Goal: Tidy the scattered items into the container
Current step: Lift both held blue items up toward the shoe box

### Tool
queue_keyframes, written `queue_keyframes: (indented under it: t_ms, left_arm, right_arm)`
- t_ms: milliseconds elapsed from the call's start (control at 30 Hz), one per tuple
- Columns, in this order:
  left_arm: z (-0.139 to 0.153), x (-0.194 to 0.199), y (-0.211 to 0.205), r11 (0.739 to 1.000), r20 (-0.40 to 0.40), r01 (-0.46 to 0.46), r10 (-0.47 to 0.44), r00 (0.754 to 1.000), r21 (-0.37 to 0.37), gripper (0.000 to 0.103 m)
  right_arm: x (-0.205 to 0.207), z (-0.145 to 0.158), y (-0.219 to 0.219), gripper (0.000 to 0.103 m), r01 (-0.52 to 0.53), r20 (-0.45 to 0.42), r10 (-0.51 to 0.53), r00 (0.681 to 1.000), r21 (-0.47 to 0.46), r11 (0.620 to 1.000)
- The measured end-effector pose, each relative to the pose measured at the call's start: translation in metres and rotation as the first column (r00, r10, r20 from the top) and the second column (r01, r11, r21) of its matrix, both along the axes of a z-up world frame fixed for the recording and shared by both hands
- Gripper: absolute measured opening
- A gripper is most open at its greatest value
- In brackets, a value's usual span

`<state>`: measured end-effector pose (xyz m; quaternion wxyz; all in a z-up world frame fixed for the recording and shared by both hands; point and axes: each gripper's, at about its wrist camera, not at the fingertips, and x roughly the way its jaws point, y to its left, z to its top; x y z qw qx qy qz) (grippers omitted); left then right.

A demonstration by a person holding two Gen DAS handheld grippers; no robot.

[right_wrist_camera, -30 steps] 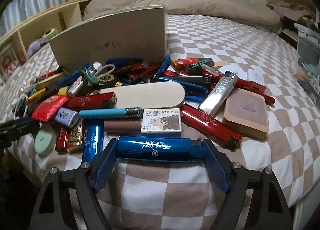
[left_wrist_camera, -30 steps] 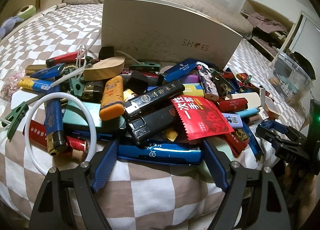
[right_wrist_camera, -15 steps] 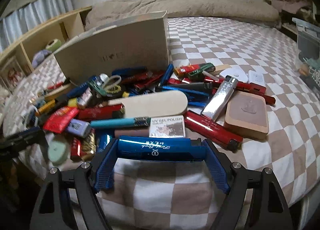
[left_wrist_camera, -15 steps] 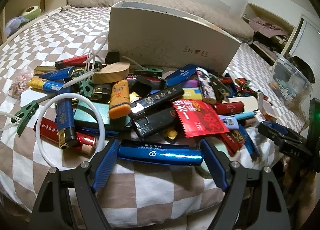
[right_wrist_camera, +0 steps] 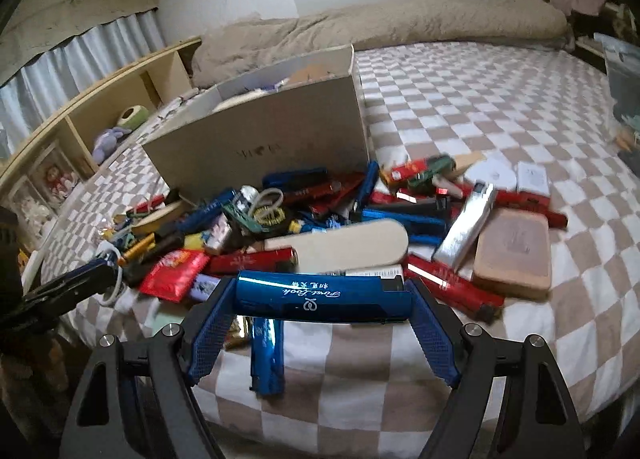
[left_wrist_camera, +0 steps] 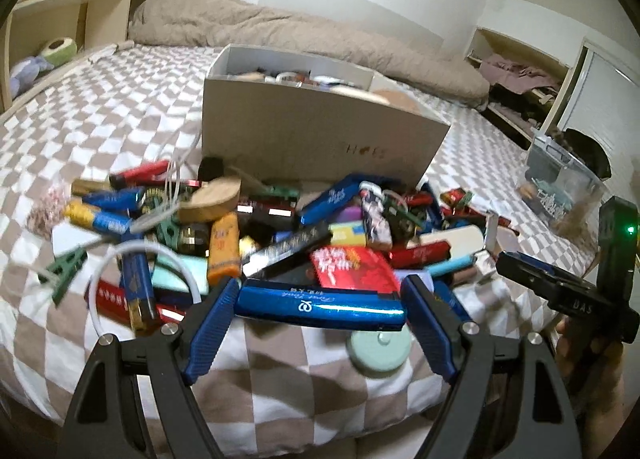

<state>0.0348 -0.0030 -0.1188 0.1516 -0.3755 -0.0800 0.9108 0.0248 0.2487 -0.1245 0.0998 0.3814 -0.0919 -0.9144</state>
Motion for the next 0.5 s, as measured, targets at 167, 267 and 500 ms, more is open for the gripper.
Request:
queue_keyframes:
  t_ms: [167, 267, 500]
  left_arm:
    - [0.017, -0.009, -0.001, 1.000, -0.041, -0.007, 0.008, 0.999, 0.011, 0.083]
    - [0.030, -0.014, -0.002, 1.000, -0.076, -0.011, 0.013, 0.997, 0.023, 0.083]
    - [0.054, -0.028, 0.000, 0.999, -0.139, -0.010, 0.015, 0.990, 0.040, 0.083]
  right_arm:
    - [-0.003, 0.020, 0.000, 0.083, -0.011, -0.045, 0.011, 0.999, -0.011, 1.000]
    - [-0.009, 0.029, -0.002, 0.083, -0.020, -0.053, 0.019, 0.998, -0.014, 1.000]
    - [-0.024, 0.052, -0.006, 0.083, -0.032, -0.094, 0.029, 0.995, -0.039, 0.999]
